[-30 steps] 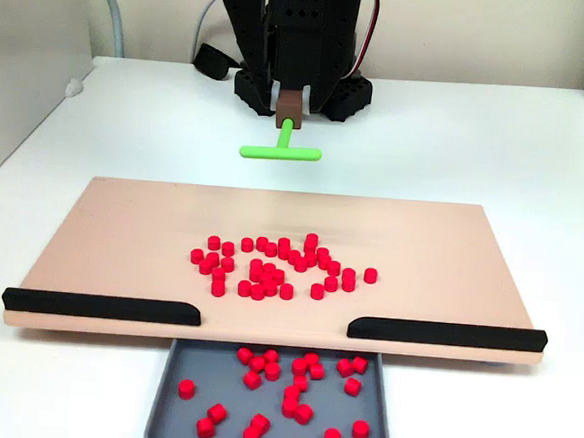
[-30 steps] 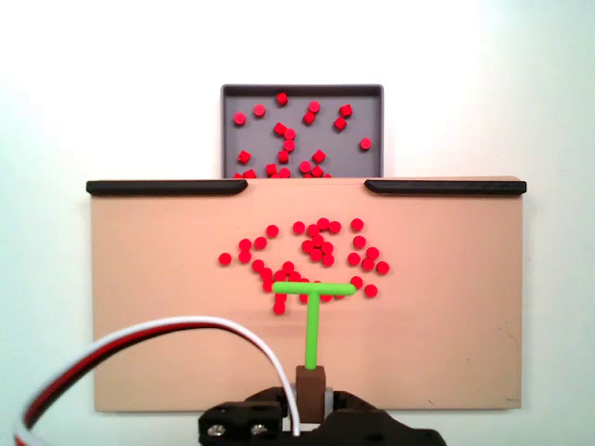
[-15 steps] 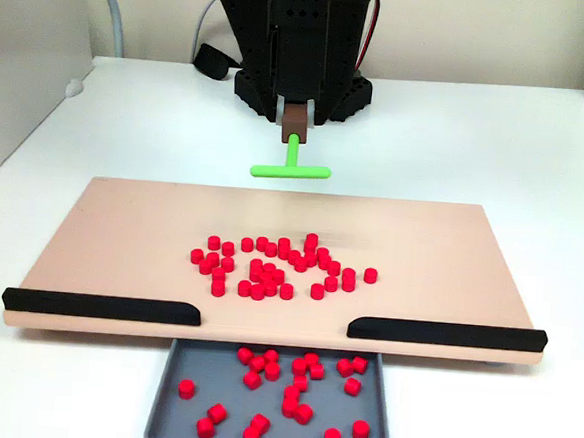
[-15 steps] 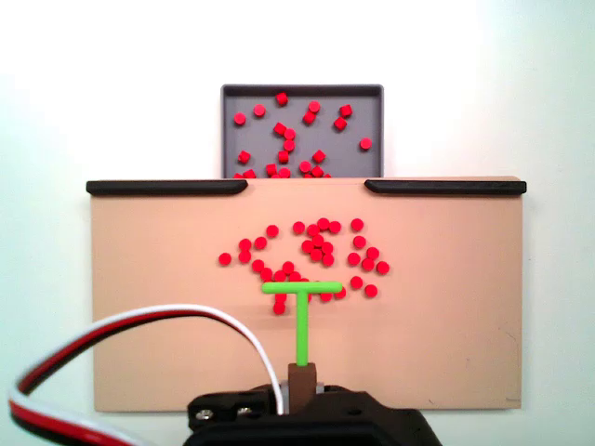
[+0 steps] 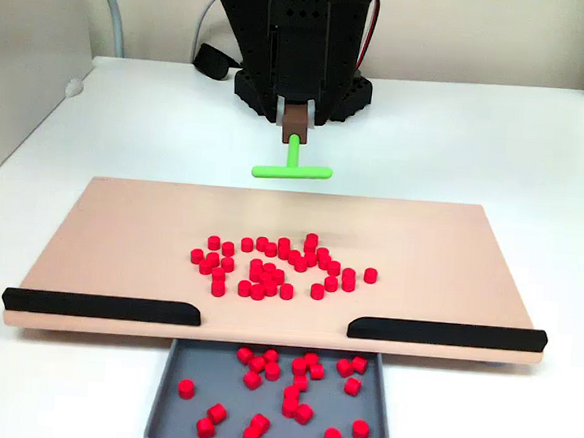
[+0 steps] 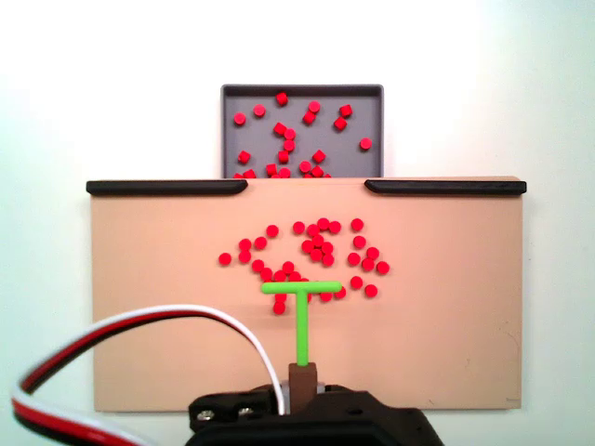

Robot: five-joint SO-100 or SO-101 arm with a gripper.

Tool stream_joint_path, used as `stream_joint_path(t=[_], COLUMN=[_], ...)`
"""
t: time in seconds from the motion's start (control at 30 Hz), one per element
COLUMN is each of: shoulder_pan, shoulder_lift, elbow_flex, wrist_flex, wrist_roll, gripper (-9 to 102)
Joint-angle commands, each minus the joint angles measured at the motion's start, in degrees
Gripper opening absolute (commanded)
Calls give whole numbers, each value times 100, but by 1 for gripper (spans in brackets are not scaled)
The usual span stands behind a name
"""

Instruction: Push granules from left to the grey container

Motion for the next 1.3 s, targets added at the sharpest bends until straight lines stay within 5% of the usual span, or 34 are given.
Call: stream_joint_path(t=[0.0,1.27], shoulder_pan=[-35,-281], shoulder_lift=[158,237], elbow_flex=[-35,-44], wrist_flex=[26,26], wrist_roll=[114,334], gripper=[0,0])
